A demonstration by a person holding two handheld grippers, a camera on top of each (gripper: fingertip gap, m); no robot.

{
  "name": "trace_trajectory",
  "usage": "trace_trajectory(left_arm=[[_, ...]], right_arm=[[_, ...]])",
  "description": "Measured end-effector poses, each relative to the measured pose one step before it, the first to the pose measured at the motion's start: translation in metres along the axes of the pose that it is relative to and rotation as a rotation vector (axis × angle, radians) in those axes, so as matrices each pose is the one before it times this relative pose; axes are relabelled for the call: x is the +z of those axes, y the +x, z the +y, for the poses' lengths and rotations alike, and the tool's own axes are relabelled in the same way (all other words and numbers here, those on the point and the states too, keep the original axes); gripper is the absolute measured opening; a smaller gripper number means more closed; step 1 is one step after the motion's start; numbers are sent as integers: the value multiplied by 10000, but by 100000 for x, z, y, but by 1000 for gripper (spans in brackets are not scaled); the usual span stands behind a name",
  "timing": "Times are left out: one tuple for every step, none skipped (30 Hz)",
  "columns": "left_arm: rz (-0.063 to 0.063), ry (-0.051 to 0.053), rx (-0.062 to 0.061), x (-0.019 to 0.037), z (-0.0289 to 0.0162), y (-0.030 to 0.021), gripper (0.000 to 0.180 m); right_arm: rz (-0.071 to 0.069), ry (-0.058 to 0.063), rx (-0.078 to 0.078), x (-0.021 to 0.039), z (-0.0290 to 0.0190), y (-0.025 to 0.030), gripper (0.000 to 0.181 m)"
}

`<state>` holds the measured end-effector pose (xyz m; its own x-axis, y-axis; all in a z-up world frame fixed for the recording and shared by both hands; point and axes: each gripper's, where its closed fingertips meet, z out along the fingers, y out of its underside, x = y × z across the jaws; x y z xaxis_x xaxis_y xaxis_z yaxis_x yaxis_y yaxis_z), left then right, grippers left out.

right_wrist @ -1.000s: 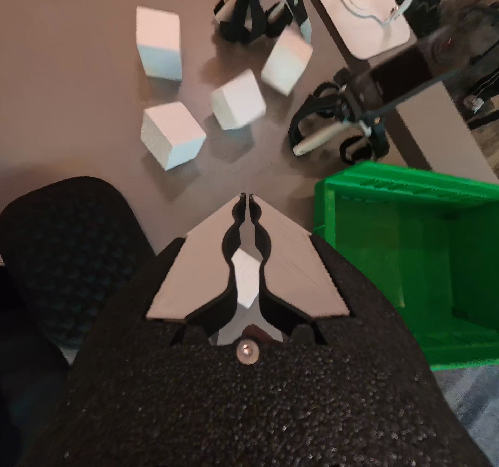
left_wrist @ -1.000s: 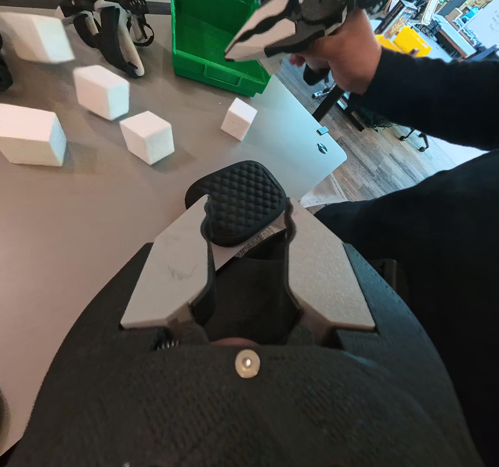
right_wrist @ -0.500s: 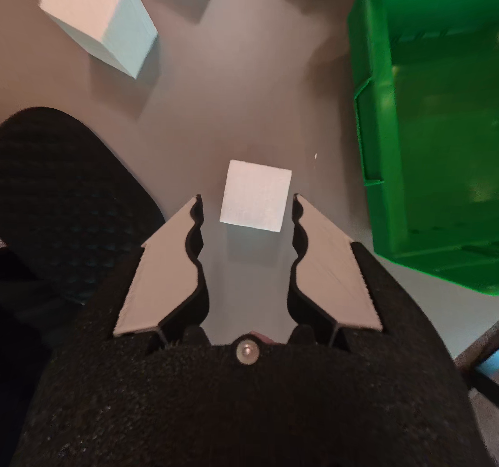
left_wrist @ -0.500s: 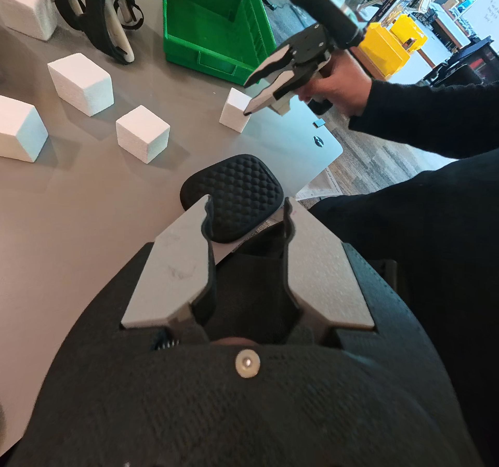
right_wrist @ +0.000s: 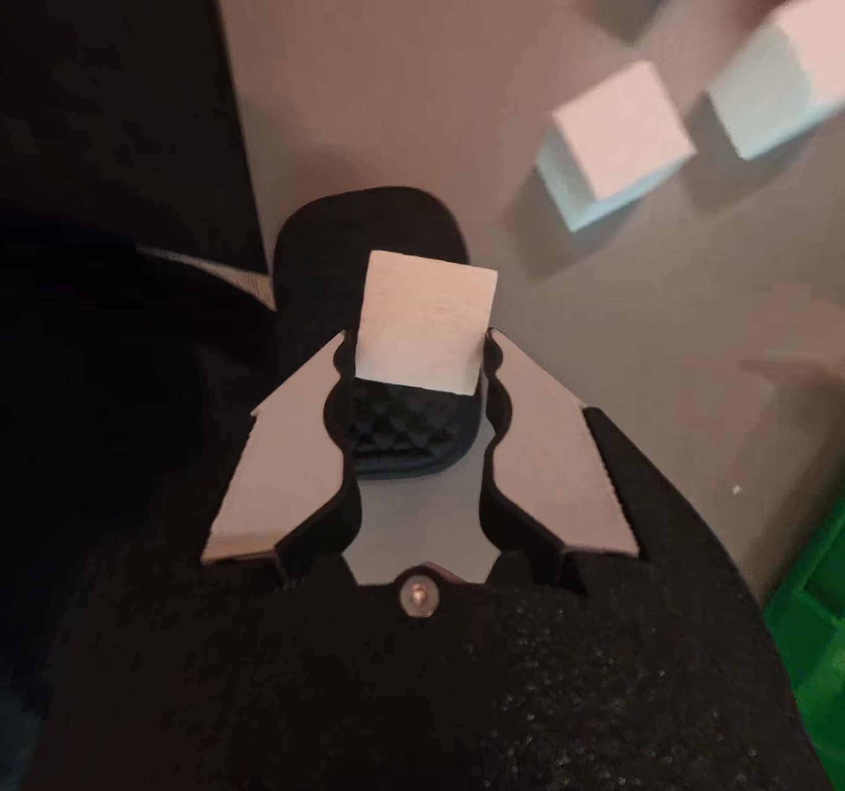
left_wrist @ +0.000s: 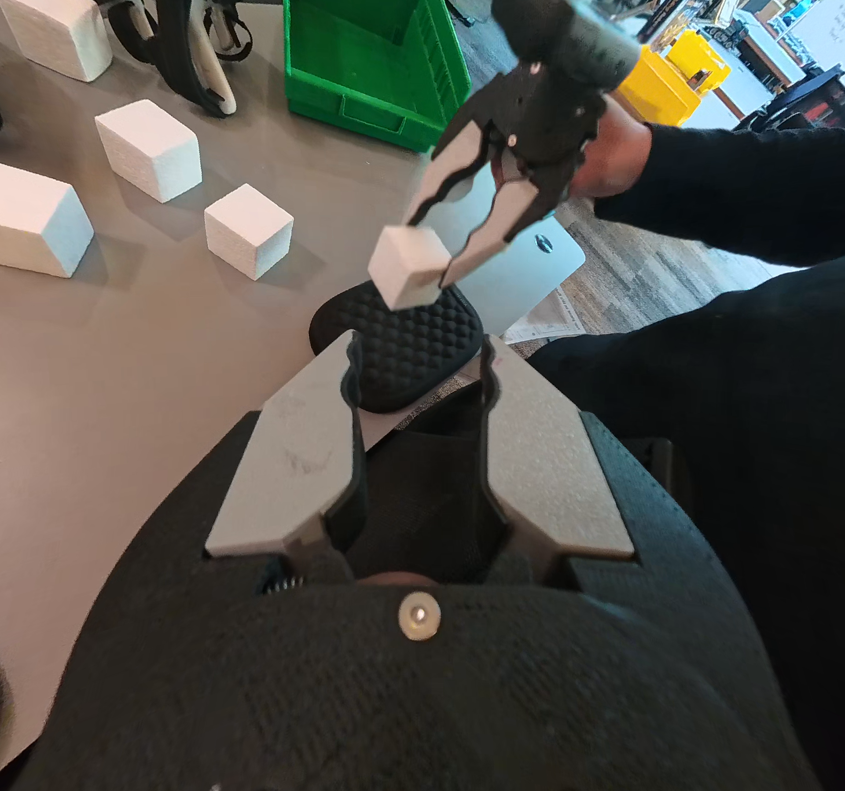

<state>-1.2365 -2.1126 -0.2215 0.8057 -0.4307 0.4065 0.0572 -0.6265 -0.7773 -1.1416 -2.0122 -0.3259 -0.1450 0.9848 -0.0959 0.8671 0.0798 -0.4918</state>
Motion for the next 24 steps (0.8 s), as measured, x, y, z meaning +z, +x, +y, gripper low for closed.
trace_trajectory(left_arm=[[17, 2, -4, -1, 12, 3, 50], [11, 12, -6, 6, 4, 7, 50], [5, 21, -4, -16, -18, -5, 50], [6, 24, -4, -25, -24, 4, 50], [1, 22, -8, -27, -22, 0, 50], [-7, 11, -9, -12, -3, -2, 50], [-9, 3, 1, -11, 8, -5, 50], [-18, 9, 13, -2, 7, -5, 50], [-28, 7, 17, -6, -12, -18, 50], [-32, 10, 23, -9, -18, -11, 50], [-30, 19, 23, -9, -30, -17, 50], [-32, 20, 11, 0, -9, -32, 50], [-24, 19, -4, 9, 3, -54, 50], [0, 28, -7, 12, 11, -31, 49], [29, 32, 17, 5, -5, 14, 47], [34, 37, 29, 9, -19, 24, 46], [12, 39, -5, -26, -48, -3, 45], [6, 31, -40, -37, -44, -32, 44], [3, 7, -57, -35, -22, -25, 44], [-12, -23, -60, -10, 27, -28, 44], [-29, -42, -41, 8, 79, -29, 44], [-50, -48, -15, 27, 90, -43, 44], [-65, -54, -7, 47, 88, -62, 44], [-56, -46, -6, 45, 54, -54, 44]], right_arm=[[-106, -403, -521, 742, 326, -855, 56], [-4, -429, -352, 839, 507, -509, 56], [33, -385, -218, 827, 540, -311, 56], [47, -277, -137, 661, 433, -214, 58], [142, -158, -92, 404, 245, 8, 61], [90, -92, -76, 163, 158, -8, 62], [3, 26, -50, -75, -11, -60, 64], [-32, 180, -6, -352, -293, 1, 65], [-52, 335, 20, -584, -575, 94, 65], [-116, 433, 65, -742, -817, 145, 65], [-178, 483, 113, -790, -1009, 234, 65], [-162, 464, 118, -726, -1087, 428, 66], [-60, 379, 99, -582, -1030, 759, 65], [92, 232, 80, -343, -856, 1201, 66], [215, 38, 41, -44, -606, 1561, 66], [240, -120, -63, 241, -414, 1679, 67], [238, -155, -183, 503, -391, 1660, 68], [163, -173, -214, 726, -370, 1495, 68], [37, -265, -159, 905, -287, 1247, 67], [-41, -333, -132, 1017, -214, 984, 70], [-59, -370, -220, 1026, -156, 734, 72], [-72, -339, -333, 968, -130, 464, 74], [-86, -326, -330, 947, -58, 263, 74], [-123, -339, -258, 903, 55, 57, 73]])
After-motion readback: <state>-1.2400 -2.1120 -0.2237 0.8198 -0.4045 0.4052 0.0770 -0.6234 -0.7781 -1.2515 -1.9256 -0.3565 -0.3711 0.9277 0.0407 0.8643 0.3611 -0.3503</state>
